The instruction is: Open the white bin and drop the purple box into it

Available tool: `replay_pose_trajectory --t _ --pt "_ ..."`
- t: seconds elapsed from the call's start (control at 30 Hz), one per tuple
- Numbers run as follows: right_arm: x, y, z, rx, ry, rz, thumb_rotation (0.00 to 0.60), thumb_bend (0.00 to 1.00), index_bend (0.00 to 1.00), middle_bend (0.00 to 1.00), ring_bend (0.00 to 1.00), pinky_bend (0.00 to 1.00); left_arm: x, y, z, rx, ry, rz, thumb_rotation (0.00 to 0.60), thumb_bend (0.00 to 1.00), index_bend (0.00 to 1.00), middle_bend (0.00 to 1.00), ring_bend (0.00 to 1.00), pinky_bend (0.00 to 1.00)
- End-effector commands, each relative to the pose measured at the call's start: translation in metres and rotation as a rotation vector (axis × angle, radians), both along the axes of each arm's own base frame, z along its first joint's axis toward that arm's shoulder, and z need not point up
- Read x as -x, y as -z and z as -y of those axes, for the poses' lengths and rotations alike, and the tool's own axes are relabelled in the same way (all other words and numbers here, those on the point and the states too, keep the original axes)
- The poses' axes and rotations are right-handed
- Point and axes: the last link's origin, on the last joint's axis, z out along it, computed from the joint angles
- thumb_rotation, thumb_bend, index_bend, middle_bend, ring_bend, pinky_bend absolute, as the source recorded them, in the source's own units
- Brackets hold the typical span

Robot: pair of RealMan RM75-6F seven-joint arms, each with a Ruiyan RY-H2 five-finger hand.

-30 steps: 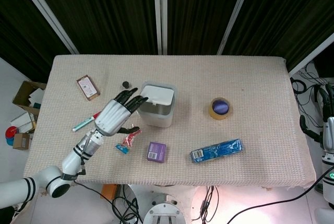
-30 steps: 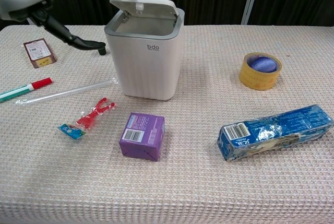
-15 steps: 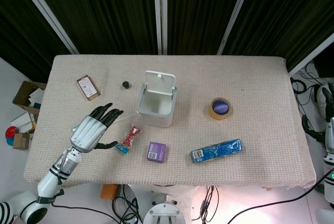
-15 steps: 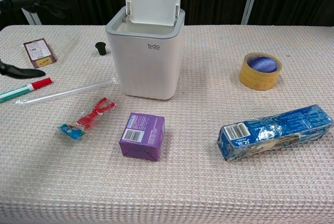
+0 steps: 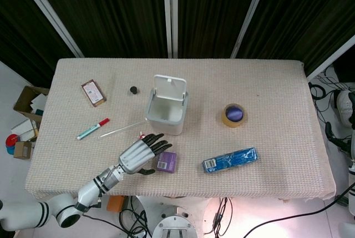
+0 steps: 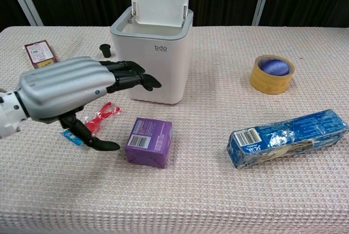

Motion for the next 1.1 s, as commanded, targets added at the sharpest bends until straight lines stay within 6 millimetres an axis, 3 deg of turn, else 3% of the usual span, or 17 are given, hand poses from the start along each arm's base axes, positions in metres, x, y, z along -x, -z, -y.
replay_pose_trajectory --t 0.03,0.33,0.57,0.73,0.87,1.1 --pt "0.002 0.0 -0.001 -0.004 0.006 -0.002 0.6 0.36 0.0 0.0 0.0 0.0 -0.007 0.013 -0.004 0.025 0.019 -0.006 0.502 0.15 0.12 0.17 0.08 0.22" --pt "0.007 0.003 0.002 -0.011 0.018 -0.002 0.6 0.36 0.0 0.0 0.0 0.0 -0.013 0.033 -0.003 0.093 0.038 -0.032 0.504 0.15 0.12 0.17 0.08 0.22" --pt "0.009 0.004 0.002 -0.015 0.02 -0.008 0.6 0.36 0.0 0.0 0.0 0.0 -0.01 0.042 -0.007 0.108 0.017 -0.052 0.597 0.15 0.14 0.19 0.08 0.22" --pt "0.01 0.004 0.002 -0.015 0.025 -0.006 0.6 0.36 0.0 0.0 0.0 0.0 -0.009 0.044 -0.006 0.111 0.01 -0.054 0.6 0.25 0.24 0.28 0.08 0.22" --pt "0.01 0.005 0.001 -0.018 0.027 -0.008 0.6 0.36 0.0 0.0 0.0 0.0 -0.007 0.044 -0.007 0.108 0.003 -0.054 0.6 0.37 0.38 0.42 0.1 0.22" --pt "0.011 0.006 0.001 -0.018 0.032 -0.008 0.6 0.36 0.0 0.0 0.0 0.0 -0.007 0.038 -0.005 0.085 0.012 -0.043 0.6 0.44 0.53 0.56 0.18 0.24"
